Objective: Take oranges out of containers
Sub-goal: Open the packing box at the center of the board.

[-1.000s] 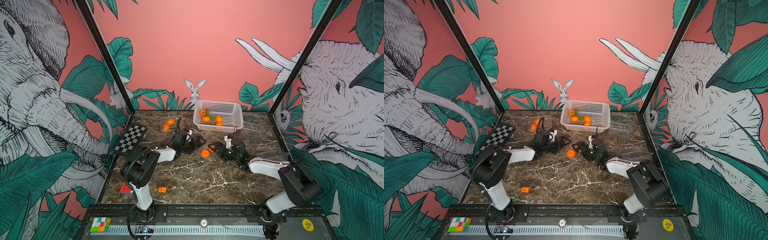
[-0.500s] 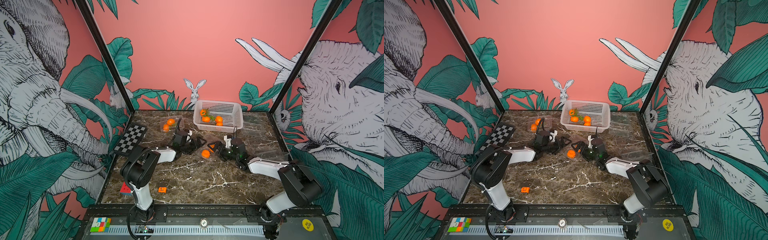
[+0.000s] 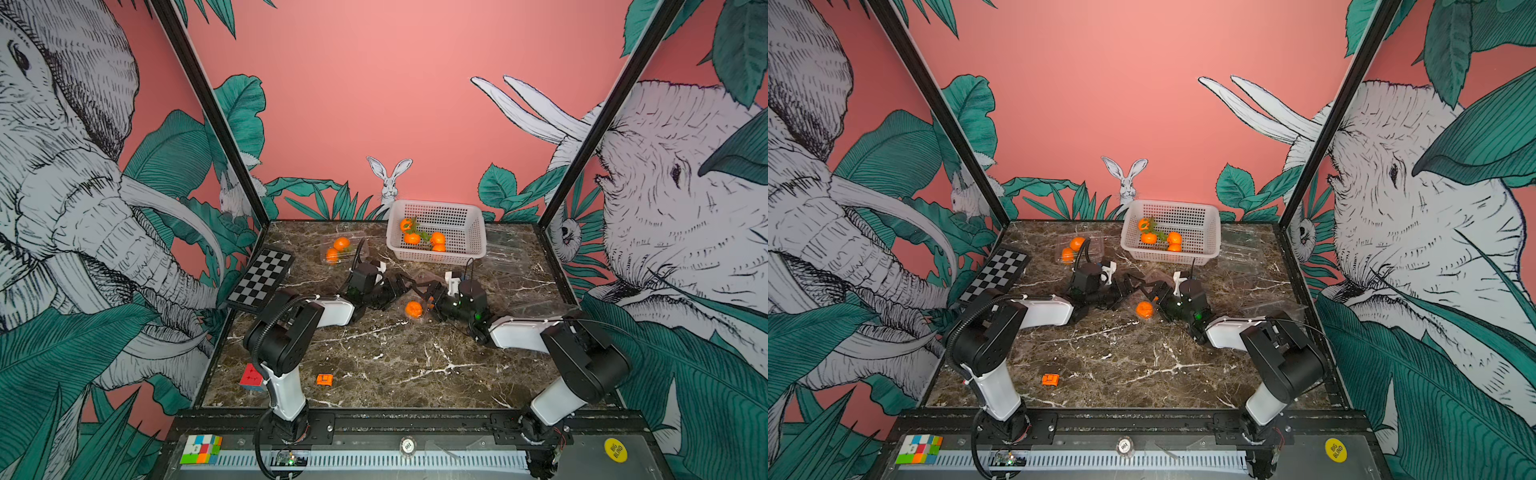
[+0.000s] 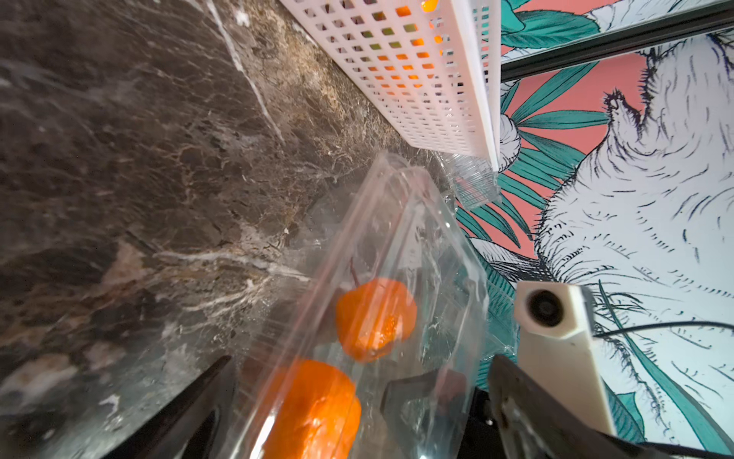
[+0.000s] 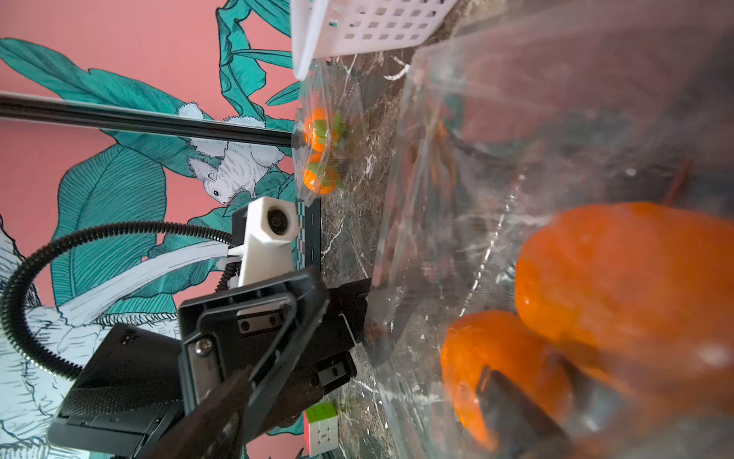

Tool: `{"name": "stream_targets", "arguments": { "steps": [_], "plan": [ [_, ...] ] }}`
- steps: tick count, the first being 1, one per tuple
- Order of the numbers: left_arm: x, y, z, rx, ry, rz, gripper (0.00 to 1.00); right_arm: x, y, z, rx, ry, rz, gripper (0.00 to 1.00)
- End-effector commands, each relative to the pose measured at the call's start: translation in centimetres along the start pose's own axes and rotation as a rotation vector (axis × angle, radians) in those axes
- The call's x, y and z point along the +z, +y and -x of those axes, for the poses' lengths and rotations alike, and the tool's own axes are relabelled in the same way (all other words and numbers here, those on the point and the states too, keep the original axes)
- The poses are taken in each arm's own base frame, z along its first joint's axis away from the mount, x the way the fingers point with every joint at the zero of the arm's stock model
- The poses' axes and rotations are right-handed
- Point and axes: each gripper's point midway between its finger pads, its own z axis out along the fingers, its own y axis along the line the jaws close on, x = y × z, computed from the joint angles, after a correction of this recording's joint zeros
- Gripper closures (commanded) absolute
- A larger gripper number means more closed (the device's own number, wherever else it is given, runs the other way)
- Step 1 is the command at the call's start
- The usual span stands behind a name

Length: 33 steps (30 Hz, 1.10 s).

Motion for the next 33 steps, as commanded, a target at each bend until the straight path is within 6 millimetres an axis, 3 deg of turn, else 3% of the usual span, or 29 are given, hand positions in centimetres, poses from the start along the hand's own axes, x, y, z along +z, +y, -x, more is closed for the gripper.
{"name": "stream_targets", "arguments": {
  "steps": [1, 8, 17, 22, 27, 33],
  "plan": [
    [0.0, -1.4, -0.2, -0.011, -0.008, -0.055, 0.01, 0.0, 1.2, 0.1, 0.041, -0.032, 0.072, 0.16],
    [-0.3, -1.1, -0.2, -0.051, -0.025, -0.065, 0.01, -0.7, 1.4, 0.8, 0.088, -0.102, 0.096, 0.27],
    [-0.8, 1.0, -0.1, -0.098, -0.052, -0.032, 0.01, -1.9, 2.8, 1.1, 0.069, -0.125, 0.104, 0.27],
    [-0.8, 0.9, -0.1, -0.096, -0.050, -0.033, 0.01, -1.9, 3.6, 1.1, 0.050, -0.111, 0.112, 0.29],
    [-1.1, 0.3, 0.1, -0.094, -0.057, -0.047, 0.01, -1.5, 3.2, 1.1, 0.070, -0.111, 0.112, 0.39],
    [-2.7, -0.5, 0.3, -0.080, -0.089, -0.050, 0.01, -1.0, 2.6, 1.5, 0.094, -0.128, 0.110, 0.60]
  ]
}}
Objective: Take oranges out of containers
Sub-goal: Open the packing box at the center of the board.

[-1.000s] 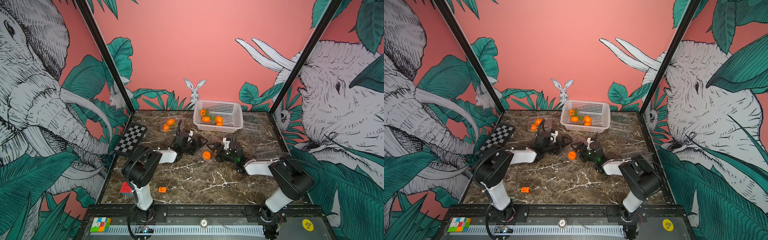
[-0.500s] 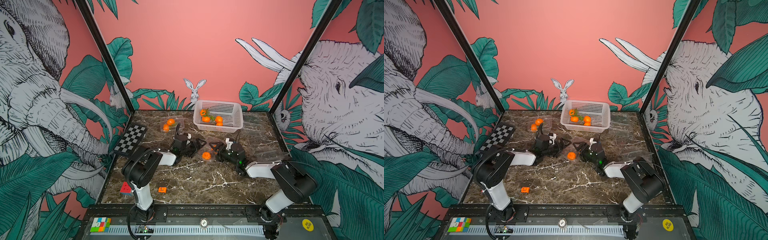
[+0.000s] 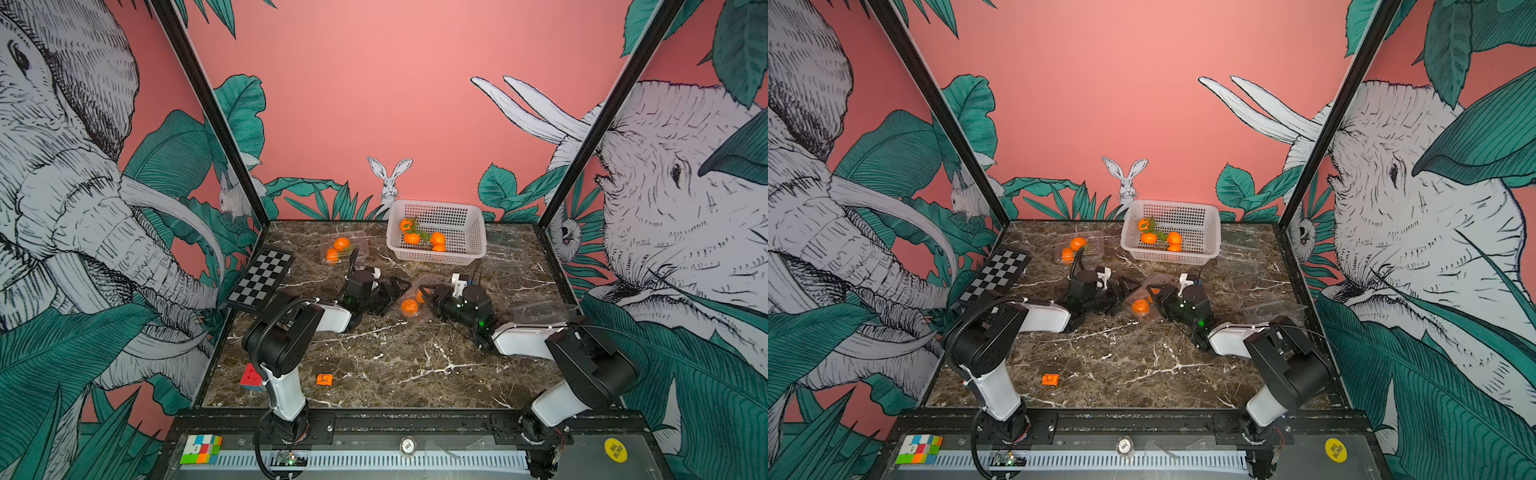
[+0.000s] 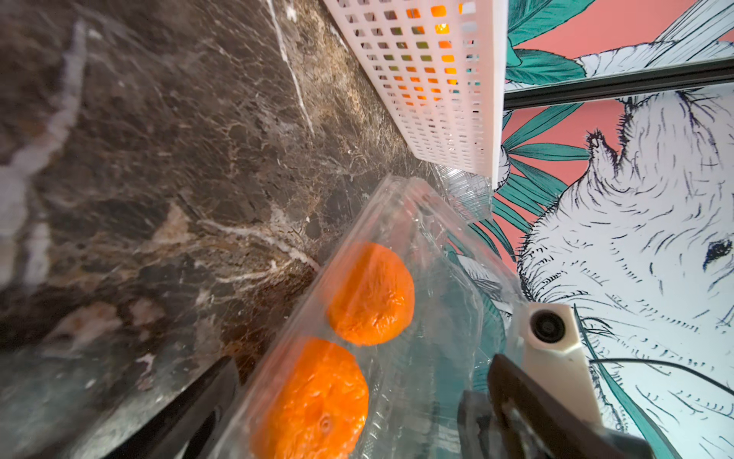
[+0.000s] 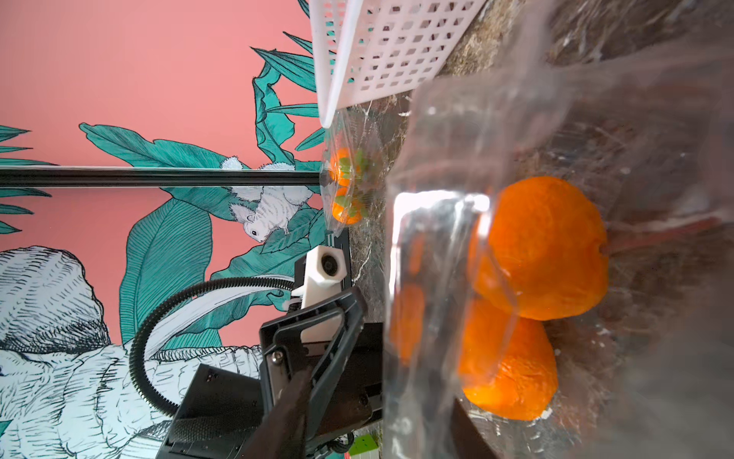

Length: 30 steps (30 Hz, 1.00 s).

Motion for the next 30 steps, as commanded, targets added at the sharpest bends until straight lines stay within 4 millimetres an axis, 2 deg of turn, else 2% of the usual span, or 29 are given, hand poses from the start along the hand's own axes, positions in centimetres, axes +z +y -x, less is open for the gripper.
{"name": "stream_targets", "arguments": {
  "steps": [1, 4, 9, 16, 18, 21, 30],
  "plan": [
    [-1.8, -1.7, 0.6, 0.026, -0.046, -0.029, 0.01, 0.4, 1.1, 0.4, -0.004, -0.022, 0.037, 0.62],
    [-2.8, -0.9, 0.8, 0.026, -0.066, -0.004, 0.01, 0.4, 0.6, 0.8, 0.024, -0.050, 0.022, 0.70],
    [-5.4, 0.3, 1.6, 0.011, -0.157, -0.004, 0.01, 0.0, 0.1, 1.5, 0.071, -0.074, 0.018, 0.76],
    [-7.4, 2.0, 0.5, -0.005, -0.228, -0.032, 0.01, -0.2, -0.6, 2.3, 0.133, -0.115, 0.011, 0.80],
    [-7.4, 2.5, -0.3, -0.015, -0.239, -0.045, 0.02, 0.2, -1.4, 2.5, 0.162, -0.123, 0.004, 0.81],
    [-7.2, 3.3, -1.6, -0.048, -0.248, -0.066, 0.04, 0.5, -1.4, 2.7, 0.202, -0.134, 0.029, 0.82],
    [-6.1, 5.2, -3.4, -0.118, -0.271, -0.079, 0.06, 1.1, -1.3, 2.8, 0.247, -0.134, 0.058, 0.82]
  ]
}}
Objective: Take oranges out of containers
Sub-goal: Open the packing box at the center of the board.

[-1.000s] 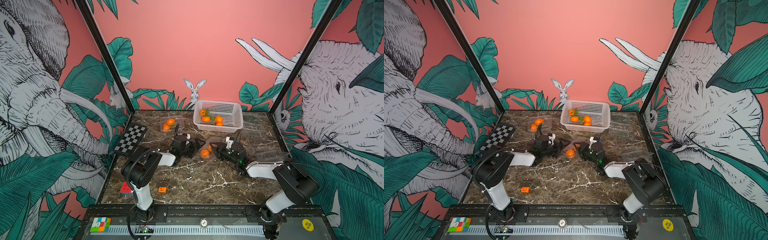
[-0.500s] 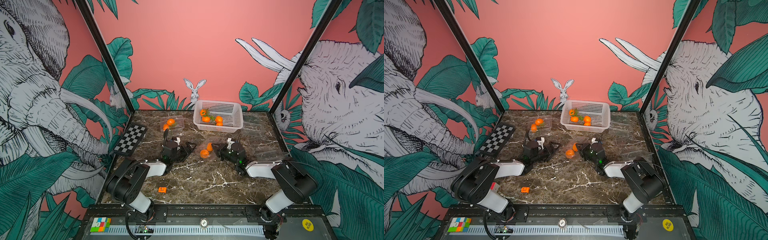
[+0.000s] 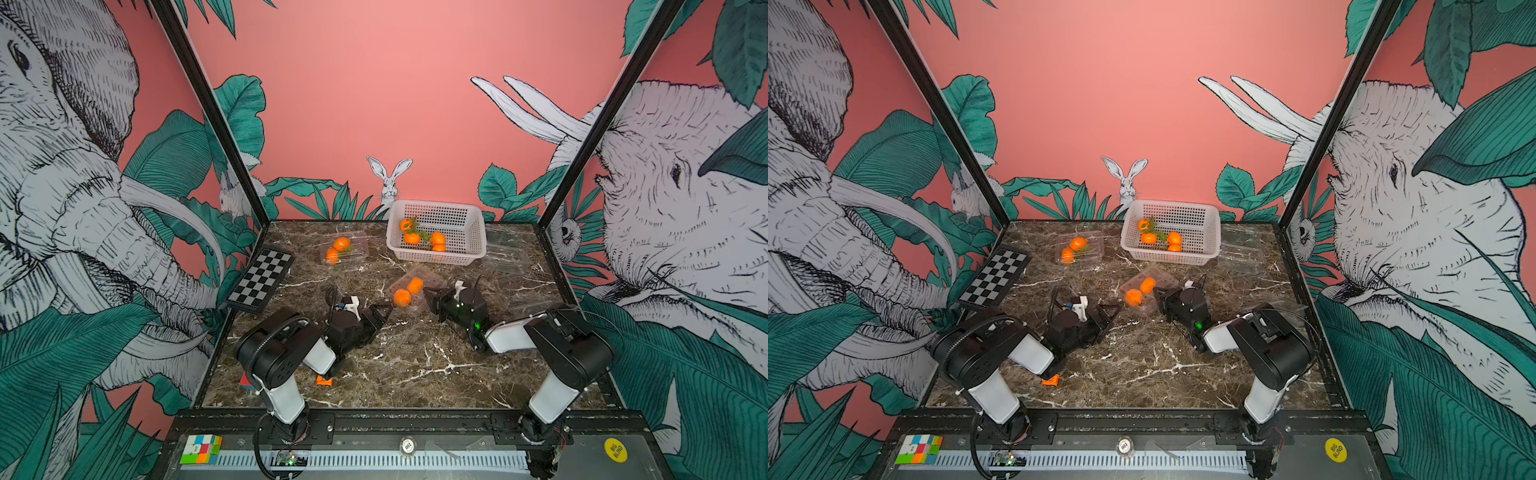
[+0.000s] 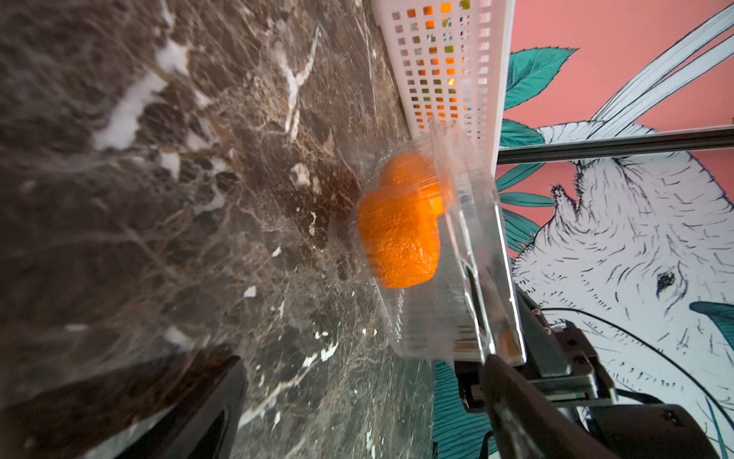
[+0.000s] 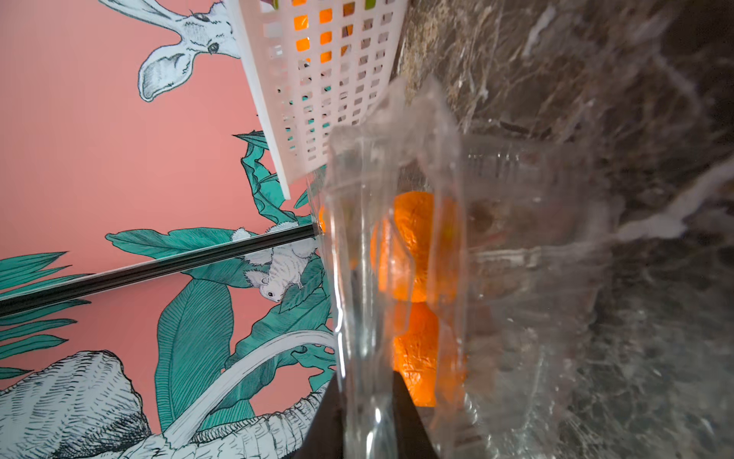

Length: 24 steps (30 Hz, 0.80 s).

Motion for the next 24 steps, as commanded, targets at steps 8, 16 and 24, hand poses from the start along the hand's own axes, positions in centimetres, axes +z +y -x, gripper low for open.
{"name": "stream_targets", "arguments": {
  "steps": [8, 16, 24],
  "plan": [
    [0.9, -0.1, 0.2, -0.060, -0.055, -0.035, 0.06, -0.4, 1.8, -0.1, 0.010, -0.001, 0.055, 0.82],
    [1.5, 0.4, -0.5, -0.070, -0.043, -0.034, 0.06, -0.5, 2.0, -0.4, 0.003, 0.001, 0.056, 0.82],
    [1.7, 1.0, -0.9, -0.079, -0.033, -0.017, 0.06, -0.4, 1.7, -0.7, -0.011, 0.004, 0.041, 0.82]
  ]
}}
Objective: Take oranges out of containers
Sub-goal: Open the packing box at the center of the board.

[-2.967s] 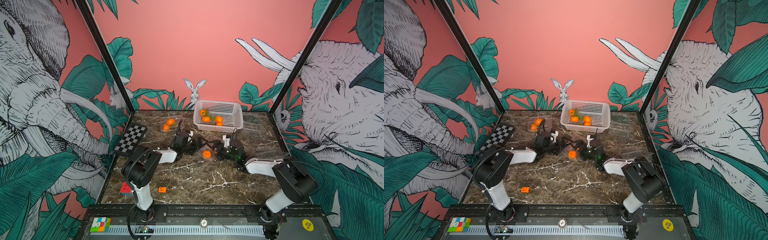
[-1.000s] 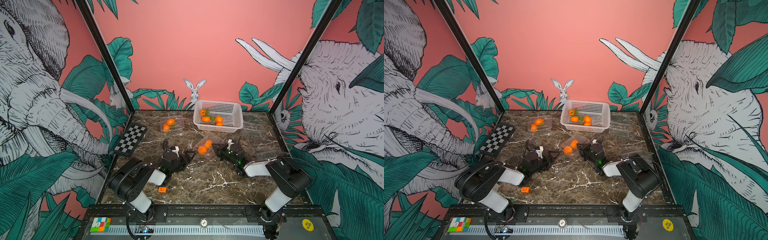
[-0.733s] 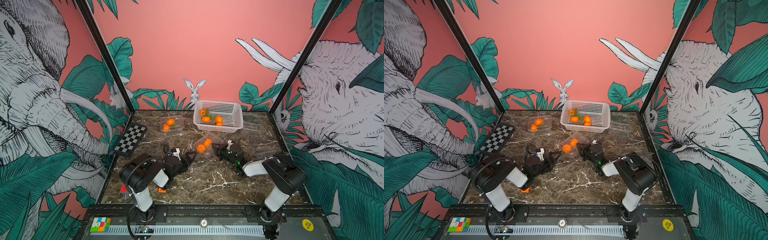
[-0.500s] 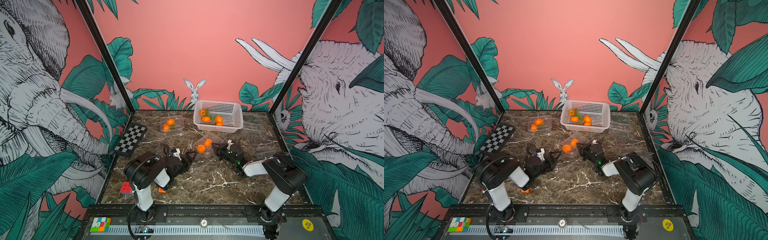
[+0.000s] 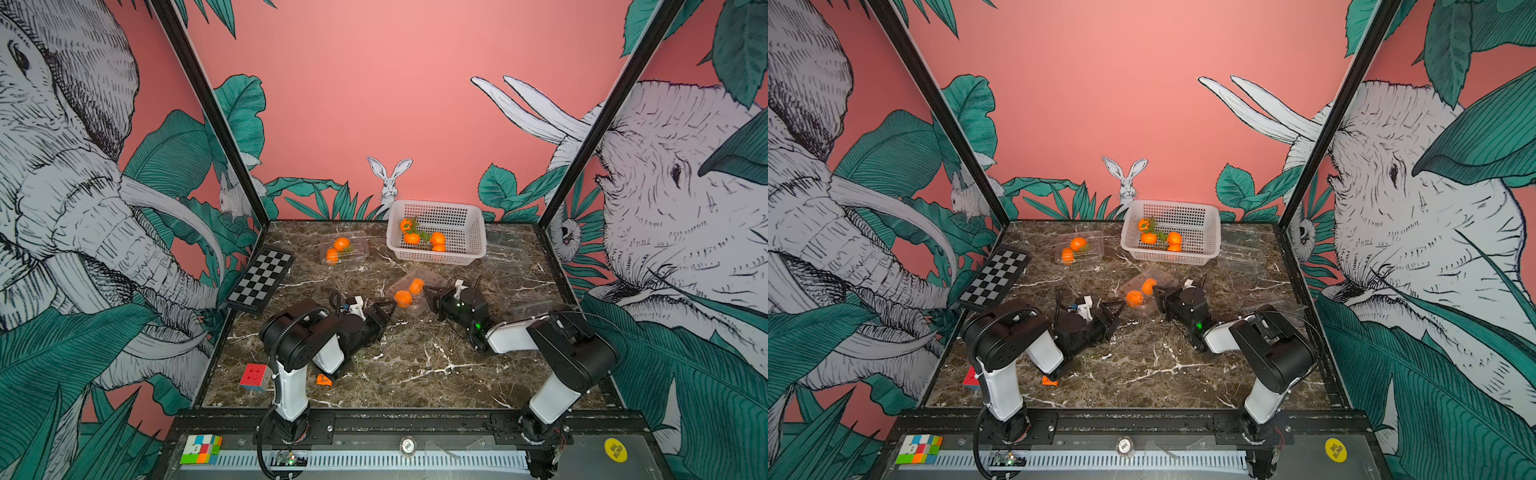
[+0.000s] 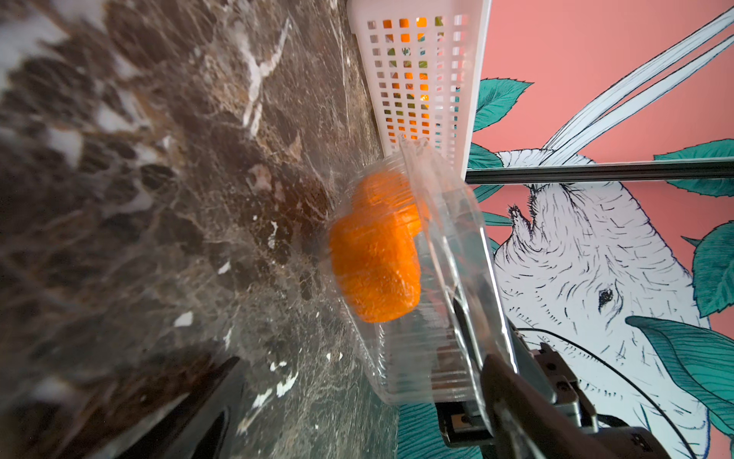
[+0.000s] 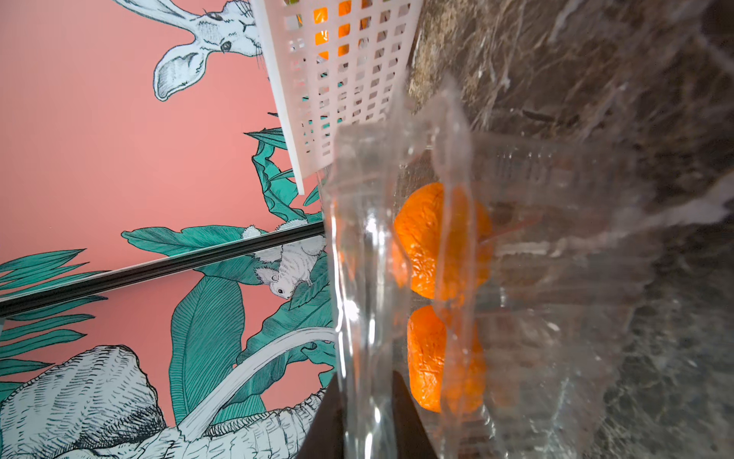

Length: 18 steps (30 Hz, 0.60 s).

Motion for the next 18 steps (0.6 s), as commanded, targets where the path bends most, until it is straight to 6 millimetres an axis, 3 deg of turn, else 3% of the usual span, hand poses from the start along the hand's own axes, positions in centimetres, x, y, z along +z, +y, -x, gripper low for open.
{"name": "stream_targets", "arguments": {
  "steps": [1, 18],
  "plan": [
    [0.1, 2.0, -0.4, -0.014, 0.005, 0.068, 0.06, -0.1, 0.9, -0.3, -0.015, -0.004, 0.023, 0.82],
    [0.4, 3.0, -1.5, -0.034, 0.021, 0.096, 0.08, 0.1, 1.4, -1.2, -0.007, 0.014, 0.043, 0.83]
  ]
}}
